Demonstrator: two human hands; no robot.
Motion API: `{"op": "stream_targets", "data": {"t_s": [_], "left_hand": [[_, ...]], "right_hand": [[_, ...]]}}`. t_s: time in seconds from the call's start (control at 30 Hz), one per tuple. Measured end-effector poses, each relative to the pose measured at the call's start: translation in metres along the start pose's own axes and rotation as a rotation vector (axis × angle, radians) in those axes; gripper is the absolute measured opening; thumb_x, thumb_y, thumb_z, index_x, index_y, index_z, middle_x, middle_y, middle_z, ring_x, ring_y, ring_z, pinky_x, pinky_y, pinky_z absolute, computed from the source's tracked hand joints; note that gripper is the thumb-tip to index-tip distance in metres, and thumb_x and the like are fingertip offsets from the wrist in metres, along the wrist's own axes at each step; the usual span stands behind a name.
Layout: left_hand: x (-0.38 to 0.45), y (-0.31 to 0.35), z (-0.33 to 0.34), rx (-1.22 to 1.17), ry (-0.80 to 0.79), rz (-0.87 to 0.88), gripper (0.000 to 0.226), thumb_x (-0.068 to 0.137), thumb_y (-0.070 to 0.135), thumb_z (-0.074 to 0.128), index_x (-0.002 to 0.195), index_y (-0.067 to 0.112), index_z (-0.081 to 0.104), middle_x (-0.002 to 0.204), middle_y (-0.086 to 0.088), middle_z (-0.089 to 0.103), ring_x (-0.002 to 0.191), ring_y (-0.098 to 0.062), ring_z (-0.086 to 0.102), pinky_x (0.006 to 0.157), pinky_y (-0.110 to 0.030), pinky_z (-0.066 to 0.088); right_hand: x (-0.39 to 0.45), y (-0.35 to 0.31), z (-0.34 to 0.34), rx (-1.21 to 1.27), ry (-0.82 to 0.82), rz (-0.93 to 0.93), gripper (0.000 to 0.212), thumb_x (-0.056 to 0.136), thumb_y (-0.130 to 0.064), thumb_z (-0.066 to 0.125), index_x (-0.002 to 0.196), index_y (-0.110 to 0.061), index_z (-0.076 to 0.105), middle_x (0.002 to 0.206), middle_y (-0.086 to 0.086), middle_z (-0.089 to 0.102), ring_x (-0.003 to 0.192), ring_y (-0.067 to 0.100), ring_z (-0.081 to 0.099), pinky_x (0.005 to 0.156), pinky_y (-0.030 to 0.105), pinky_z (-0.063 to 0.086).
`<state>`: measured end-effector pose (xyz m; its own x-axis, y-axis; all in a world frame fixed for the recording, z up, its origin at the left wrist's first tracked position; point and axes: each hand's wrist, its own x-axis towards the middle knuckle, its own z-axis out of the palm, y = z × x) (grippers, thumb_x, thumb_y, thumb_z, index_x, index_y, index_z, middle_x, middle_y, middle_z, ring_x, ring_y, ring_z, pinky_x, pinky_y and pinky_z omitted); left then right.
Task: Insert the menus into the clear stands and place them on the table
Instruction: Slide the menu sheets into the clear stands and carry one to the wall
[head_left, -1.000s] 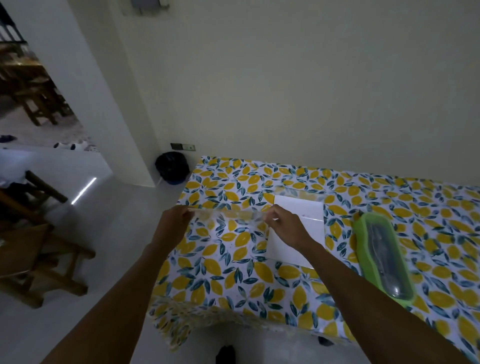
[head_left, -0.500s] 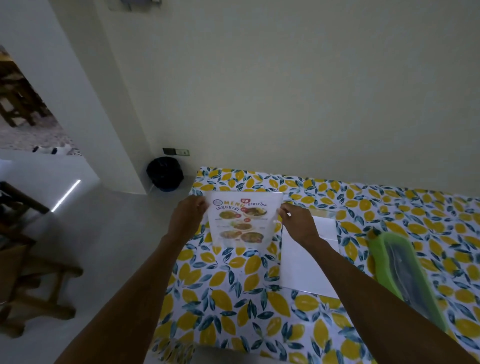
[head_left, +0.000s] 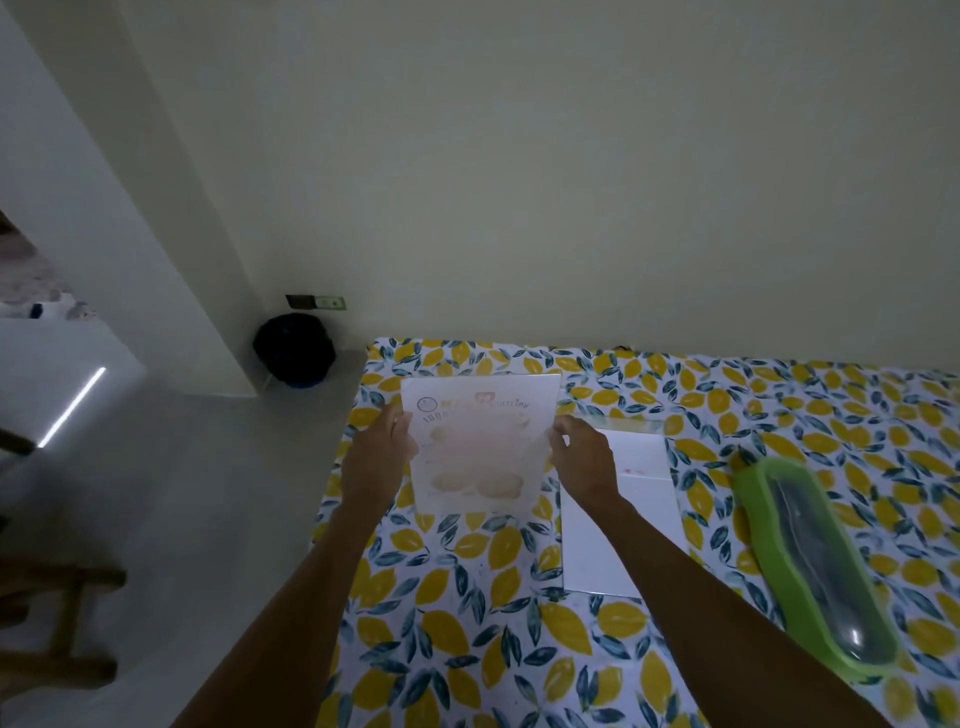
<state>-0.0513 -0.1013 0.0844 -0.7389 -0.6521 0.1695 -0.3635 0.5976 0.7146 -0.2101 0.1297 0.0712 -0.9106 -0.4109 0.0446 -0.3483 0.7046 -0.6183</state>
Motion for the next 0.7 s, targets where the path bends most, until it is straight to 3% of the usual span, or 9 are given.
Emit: {"op": "stream_targets", "data": {"t_s": [0.2, 0.3, 0.4, 0.5, 0.6, 0.7], "left_hand": [[-0.001, -0.003, 0.011, 0.012, -0.03, -0.078, 0.035, 0.104, 0.038, 0.033, 0.08, 0.02, 0.051, 0.059, 0.009, 0.057, 0.053, -0.008, 0.054, 0.058, -0.033, 0.04], [-0.009, -0.006, 0.023, -0.045, -0.042, -0.142, 0.045, 0.103, 0.043, 0.029, 0.08, 0.017, 0.057, 0.063, 0.006, 0.062, 0.056, -0.013, 0.058, 0.059, -0.037, 0.048], [-0.015, -0.01, 0.033, -0.051, -0.036, -0.168, 0.047, 0.102, 0.047, 0.027, 0.1, 0.014, 0.059, 0.067, 0.006, 0.065, 0.059, -0.012, 0.063, 0.062, -0.041, 0.055], [-0.022, -0.014, 0.039, -0.042, -0.03, -0.203, 0.058, 0.098, 0.059, 0.027, 0.127, 0.014, 0.048, 0.073, 0.004, 0.069, 0.064, -0.013, 0.067, 0.062, -0.042, 0.058], [-0.037, -0.013, 0.047, 0.01, 0.005, -0.224, 0.066, 0.091, 0.068, 0.028, 0.125, 0.013, 0.043, 0.082, -0.004, 0.07, 0.069, -0.022, 0.068, 0.061, -0.043, 0.057], [-0.056, -0.002, 0.062, 0.121, -0.013, -0.305, 0.066, 0.093, 0.062, 0.033, 0.127, 0.006, 0.043, 0.099, -0.014, 0.068, 0.084, -0.033, 0.067, 0.065, -0.039, 0.051]], "right_hand": [[0.008, 0.007, 0.003, -0.029, -0.094, 0.034, 0.019, 0.096, -0.021, 0.049, 0.095, -0.016, 0.067, 0.097, 0.009, 0.07, 0.083, 0.03, 0.07, 0.078, 0.044, 0.056], [0.008, 0.012, 0.008, -0.03, -0.12, 0.046, 0.021, 0.096, -0.016, 0.047, 0.092, -0.015, 0.068, 0.094, 0.009, 0.071, 0.08, 0.031, 0.071, 0.075, 0.044, 0.057], [0.009, 0.014, 0.007, -0.023, -0.156, 0.031, 0.02, 0.097, -0.017, 0.047, 0.089, -0.014, 0.066, 0.09, 0.01, 0.07, 0.081, 0.031, 0.07, 0.072, 0.044, 0.056], [0.006, 0.015, -0.004, 0.006, -0.155, 0.02, 0.022, 0.097, -0.021, 0.049, 0.104, -0.018, 0.07, 0.104, 0.007, 0.073, 0.094, 0.027, 0.069, 0.083, 0.038, 0.055], [0.001, 0.025, -0.017, -0.017, -0.142, 0.024, 0.026, 0.097, -0.023, 0.051, 0.114, -0.019, 0.07, 0.118, 0.002, 0.071, 0.11, 0.022, 0.064, 0.092, 0.035, 0.05], [-0.004, 0.044, -0.028, -0.079, -0.171, 0.034, 0.025, 0.097, -0.026, 0.052, 0.114, -0.021, 0.069, 0.117, 0.002, 0.071, 0.111, 0.022, 0.063, 0.092, 0.036, 0.051]]}}
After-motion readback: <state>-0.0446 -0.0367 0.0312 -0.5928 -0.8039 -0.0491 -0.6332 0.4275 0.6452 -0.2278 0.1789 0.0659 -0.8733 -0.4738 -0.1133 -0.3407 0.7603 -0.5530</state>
